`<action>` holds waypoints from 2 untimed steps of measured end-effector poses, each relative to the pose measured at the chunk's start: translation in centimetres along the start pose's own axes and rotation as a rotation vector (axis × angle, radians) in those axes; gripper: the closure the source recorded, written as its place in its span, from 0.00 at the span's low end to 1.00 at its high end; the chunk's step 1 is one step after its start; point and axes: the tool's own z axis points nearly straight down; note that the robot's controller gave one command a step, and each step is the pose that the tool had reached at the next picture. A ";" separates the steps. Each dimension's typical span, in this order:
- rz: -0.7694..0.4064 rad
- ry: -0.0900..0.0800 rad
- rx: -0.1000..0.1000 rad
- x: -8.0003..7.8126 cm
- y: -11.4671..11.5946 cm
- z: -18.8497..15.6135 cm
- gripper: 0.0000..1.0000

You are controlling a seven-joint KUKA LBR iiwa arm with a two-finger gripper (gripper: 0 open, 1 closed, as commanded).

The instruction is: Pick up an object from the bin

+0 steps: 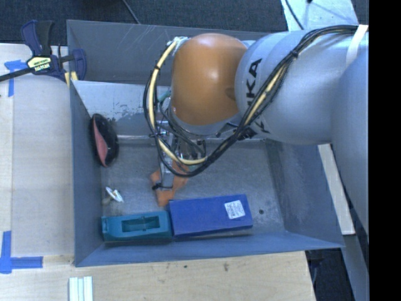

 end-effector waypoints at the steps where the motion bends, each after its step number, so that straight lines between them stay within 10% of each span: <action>1: 0.003 -0.008 -0.002 -0.2 -0.1 -0.5 0.00; 2: -0.151 -0.016 -0.003 -0.8 -1.0 2.9 0.00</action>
Offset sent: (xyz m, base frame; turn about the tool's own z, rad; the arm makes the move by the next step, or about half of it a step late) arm 0.0169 -0.0375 -0.1210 -0.4888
